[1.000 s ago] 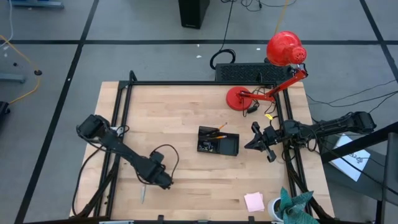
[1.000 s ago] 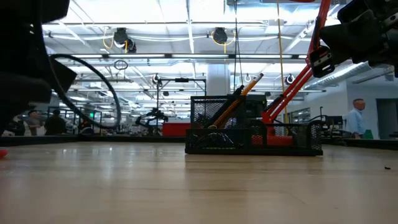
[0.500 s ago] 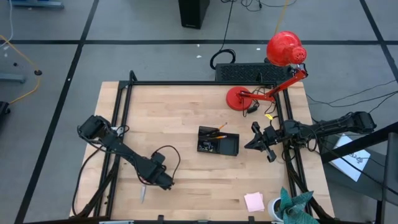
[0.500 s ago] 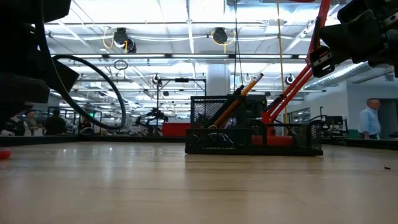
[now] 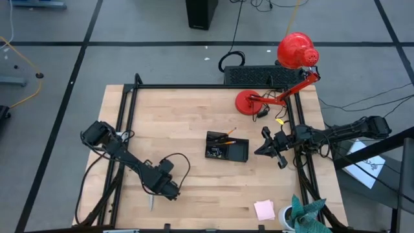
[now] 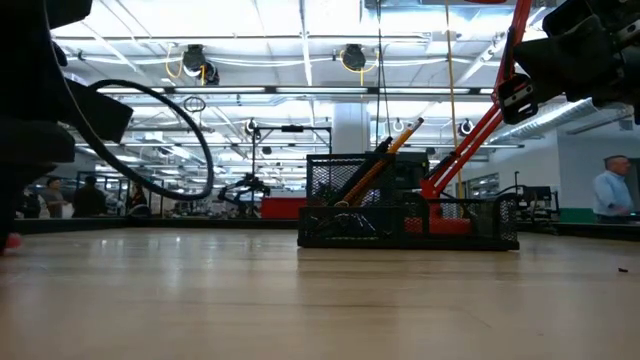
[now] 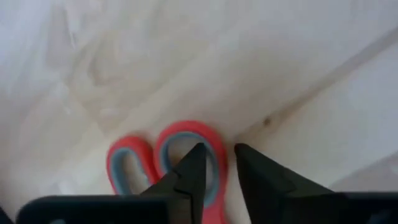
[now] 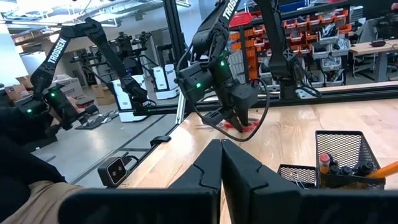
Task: Pick and place office supplies into organizer
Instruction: Put the red scissors into the desk organizer
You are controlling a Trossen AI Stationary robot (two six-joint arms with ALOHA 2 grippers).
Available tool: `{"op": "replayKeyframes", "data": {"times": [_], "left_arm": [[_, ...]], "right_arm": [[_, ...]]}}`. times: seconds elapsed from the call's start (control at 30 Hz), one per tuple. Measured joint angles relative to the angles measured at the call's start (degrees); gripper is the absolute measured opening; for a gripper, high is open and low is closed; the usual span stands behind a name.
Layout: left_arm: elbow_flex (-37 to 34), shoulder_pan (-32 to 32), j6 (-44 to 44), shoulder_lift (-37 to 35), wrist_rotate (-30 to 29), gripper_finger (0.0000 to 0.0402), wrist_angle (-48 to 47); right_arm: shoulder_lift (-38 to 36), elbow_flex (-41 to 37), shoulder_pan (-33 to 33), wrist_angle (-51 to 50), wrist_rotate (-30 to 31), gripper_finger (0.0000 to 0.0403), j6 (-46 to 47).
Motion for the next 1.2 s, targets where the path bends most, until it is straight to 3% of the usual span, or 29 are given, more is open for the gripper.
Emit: {"op": "replayKeyframes", "data": {"times": [0.23, 0.47, 0.7, 0.87, 1.2], "left_arm": [[0.0, -0.5, -0.1, 0.1, -3.0, 0.0012, 0.7], [-0.1, -0.5, 1.4, 0.1, -2.8, 0.0037, 1.6], [0.8, -0.4, 6.0, 0.2, -8.1, 0.0011, 3.4], [3.3, 0.0, 10.3, 0.2, -15.1, 0.0007, 3.5], [11.5, 0.6, 24.1, 0.1, -35.8, 0.0007, 3.1]], "right_arm": [[0.0, 0.0, 0.0, 0.0, 0.1, 0.0, 0.0], [0.0, 0.0, 0.0, 0.0, 0.2, 0.0, 0.0], [0.0, 0.0, 0.0, 0.0, 0.2, 0.0, 0.0], [0.0, 0.0, 0.0, 0.3, 0.2, 0.0, 0.9], [0.0, 0.0, 0.0, 0.5, 0.1, 0.0, 1.3]]}}
